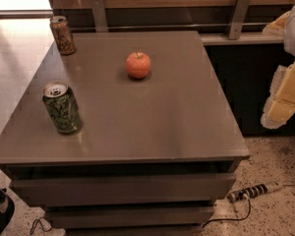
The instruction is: Move apple near orange can
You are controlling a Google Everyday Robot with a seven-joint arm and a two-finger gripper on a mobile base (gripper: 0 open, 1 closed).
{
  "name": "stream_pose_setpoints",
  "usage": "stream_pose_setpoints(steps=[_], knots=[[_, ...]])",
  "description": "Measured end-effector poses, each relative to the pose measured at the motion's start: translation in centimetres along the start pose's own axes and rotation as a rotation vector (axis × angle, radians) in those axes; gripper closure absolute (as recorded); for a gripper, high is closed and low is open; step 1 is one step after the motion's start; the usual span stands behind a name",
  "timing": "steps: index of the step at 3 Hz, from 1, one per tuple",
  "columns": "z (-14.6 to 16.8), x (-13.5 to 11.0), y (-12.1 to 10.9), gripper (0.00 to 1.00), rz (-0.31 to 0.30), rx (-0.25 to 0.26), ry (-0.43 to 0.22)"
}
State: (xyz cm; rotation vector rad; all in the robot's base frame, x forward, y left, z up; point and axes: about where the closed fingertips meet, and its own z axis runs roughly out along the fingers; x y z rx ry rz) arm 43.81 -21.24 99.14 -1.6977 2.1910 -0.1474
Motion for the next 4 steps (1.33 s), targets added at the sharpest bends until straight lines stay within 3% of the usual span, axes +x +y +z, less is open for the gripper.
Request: stream_pose_setpoints(steps=[1,2,3,4], knots=[[0.0,0.0,0.0,0.0,0.0,0.0,0.0],[0.0,-0.8,-1.6,0.0,0.0,0.017,-0.042],[0.8,-2.2,-4.1,0.0,0.0,0.028,-0.137],[2.7,-4.1,-6.1,0.0,0.014,0.019,-0.272]])
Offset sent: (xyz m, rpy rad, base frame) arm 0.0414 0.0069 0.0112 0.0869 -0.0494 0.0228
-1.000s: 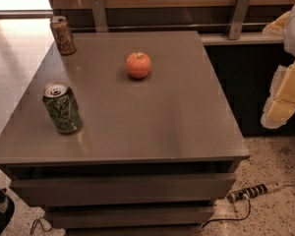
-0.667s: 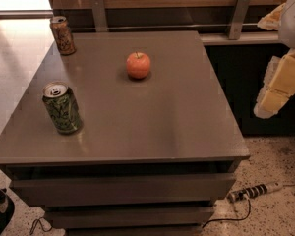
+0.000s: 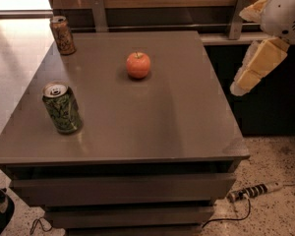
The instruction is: Move apple near orange can
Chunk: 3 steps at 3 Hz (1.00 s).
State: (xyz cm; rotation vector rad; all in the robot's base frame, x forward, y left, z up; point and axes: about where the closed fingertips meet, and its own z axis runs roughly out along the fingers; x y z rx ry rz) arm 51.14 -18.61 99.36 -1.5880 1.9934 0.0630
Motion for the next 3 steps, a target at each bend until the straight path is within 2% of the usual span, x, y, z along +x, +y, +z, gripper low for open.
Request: stream_pose_setpoints(steps=[2,3], knots=[[7.1,-3.6,-1.6,0.0,0.06,-0.054,-0.277],[9.6,-5.3,-1.8,0.0,0.075,-0.088,-0.378]])
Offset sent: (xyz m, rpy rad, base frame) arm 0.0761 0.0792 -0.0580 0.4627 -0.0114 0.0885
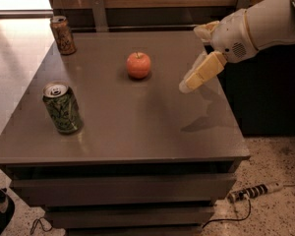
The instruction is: Move apple near orange can
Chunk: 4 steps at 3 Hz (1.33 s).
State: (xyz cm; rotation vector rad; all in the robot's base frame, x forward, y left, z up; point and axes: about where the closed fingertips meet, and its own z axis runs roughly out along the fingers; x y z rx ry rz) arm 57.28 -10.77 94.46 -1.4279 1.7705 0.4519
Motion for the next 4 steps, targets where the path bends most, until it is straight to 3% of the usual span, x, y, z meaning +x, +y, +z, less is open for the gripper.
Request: stream_pose_setpoints(steps=[1,2,4], knots=[[2.1,-1.2,-0.3,0.0,0.013,-0.02,-0.102],[4.3,-3.1,-0.6,0.0,0.016,-0.015,-0.137],[8.9,-4.7,-4.1,0.0,0.036,0.0,-0.177]])
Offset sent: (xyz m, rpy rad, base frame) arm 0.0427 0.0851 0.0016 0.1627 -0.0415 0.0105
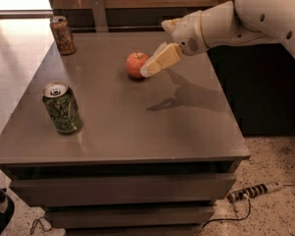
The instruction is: Move apple near orange can
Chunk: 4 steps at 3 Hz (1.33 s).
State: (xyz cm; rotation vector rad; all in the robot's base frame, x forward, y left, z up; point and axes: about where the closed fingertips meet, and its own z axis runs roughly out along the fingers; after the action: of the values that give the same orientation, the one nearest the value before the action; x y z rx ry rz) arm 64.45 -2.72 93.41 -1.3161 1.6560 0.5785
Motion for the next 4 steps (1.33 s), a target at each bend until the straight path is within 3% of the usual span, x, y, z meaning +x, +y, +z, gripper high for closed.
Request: stream_pose_setpoints(steps=[2,4], knots=[[3.4,1.0,-4.0,0.0,0.051,-0.004,-0.028],[5.0,4.1,-5.9,0.0,0.127,0.007,-0.004]])
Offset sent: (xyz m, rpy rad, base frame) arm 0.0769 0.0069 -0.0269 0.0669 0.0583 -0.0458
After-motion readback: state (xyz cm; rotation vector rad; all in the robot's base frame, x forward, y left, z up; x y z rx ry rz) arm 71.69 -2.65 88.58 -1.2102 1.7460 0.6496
